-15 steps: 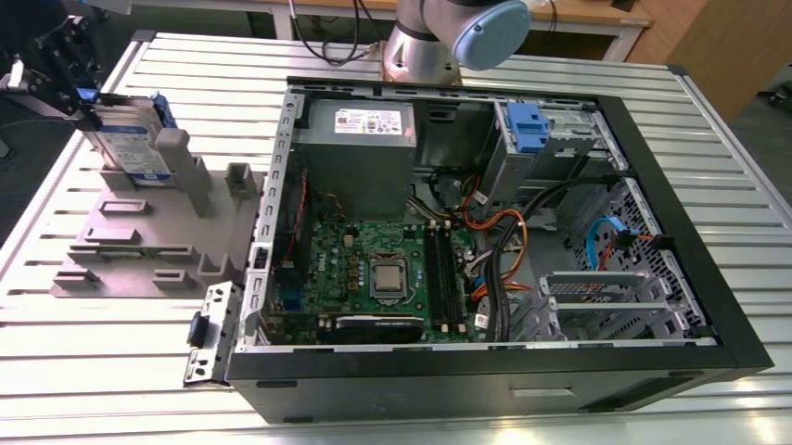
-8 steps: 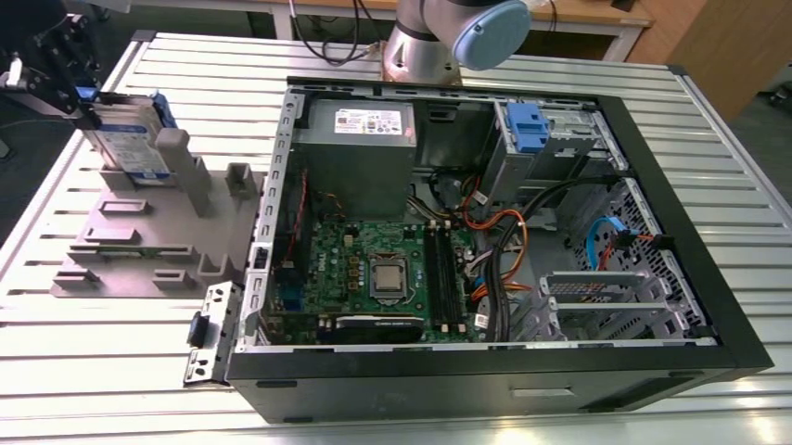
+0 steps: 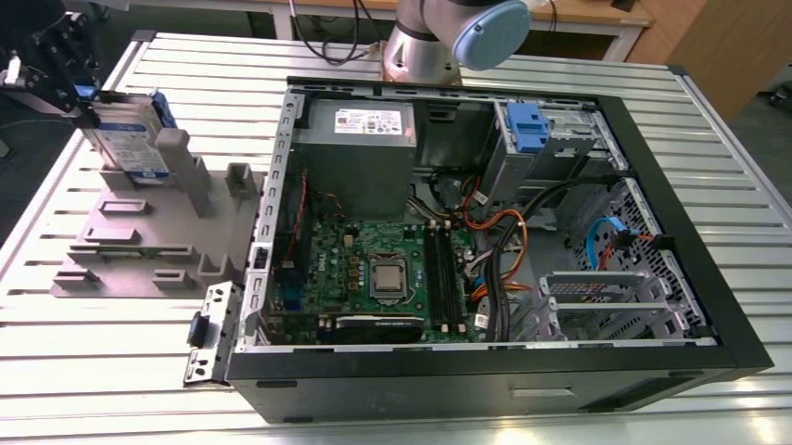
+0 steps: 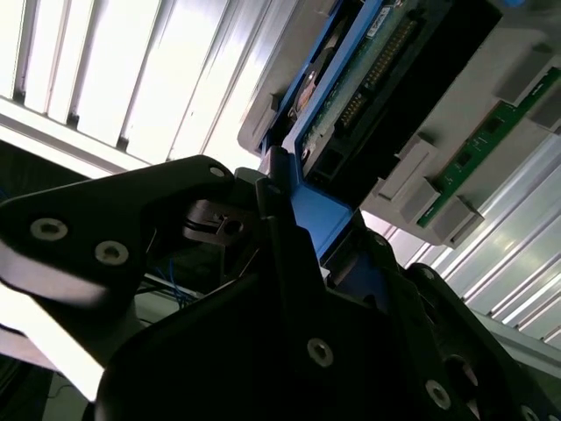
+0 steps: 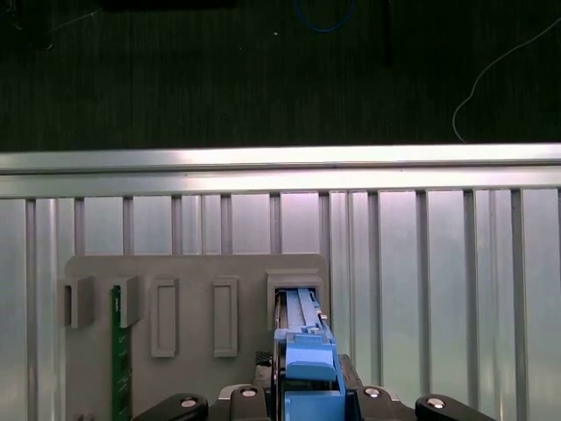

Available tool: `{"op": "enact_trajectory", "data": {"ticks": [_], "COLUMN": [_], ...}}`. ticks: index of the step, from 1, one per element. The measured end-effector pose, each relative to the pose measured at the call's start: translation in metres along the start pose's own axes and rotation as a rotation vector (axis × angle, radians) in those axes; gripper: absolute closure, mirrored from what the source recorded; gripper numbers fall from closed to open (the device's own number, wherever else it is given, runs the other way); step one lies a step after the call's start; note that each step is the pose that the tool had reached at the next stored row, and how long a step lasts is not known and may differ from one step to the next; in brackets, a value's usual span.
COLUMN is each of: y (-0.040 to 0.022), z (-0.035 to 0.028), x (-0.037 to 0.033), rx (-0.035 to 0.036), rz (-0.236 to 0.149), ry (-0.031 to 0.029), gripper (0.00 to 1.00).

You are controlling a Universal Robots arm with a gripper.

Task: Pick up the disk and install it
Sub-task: 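Pick up the disk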

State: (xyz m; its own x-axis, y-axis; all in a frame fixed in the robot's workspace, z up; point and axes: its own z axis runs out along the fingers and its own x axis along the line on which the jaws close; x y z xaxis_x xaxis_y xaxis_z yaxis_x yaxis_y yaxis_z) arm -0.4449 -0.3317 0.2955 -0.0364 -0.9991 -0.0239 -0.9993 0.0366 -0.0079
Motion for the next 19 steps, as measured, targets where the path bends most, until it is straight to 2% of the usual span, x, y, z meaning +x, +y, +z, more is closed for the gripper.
{"op": "enact_trajectory", "data": {"ticks": [19], "y": [-0.0001], "z": [-0.0090], "x": [-0.0002], "rx": [0.0000], "rz": [0.000], "ry": [0.0000], "gripper": [0.64]}}
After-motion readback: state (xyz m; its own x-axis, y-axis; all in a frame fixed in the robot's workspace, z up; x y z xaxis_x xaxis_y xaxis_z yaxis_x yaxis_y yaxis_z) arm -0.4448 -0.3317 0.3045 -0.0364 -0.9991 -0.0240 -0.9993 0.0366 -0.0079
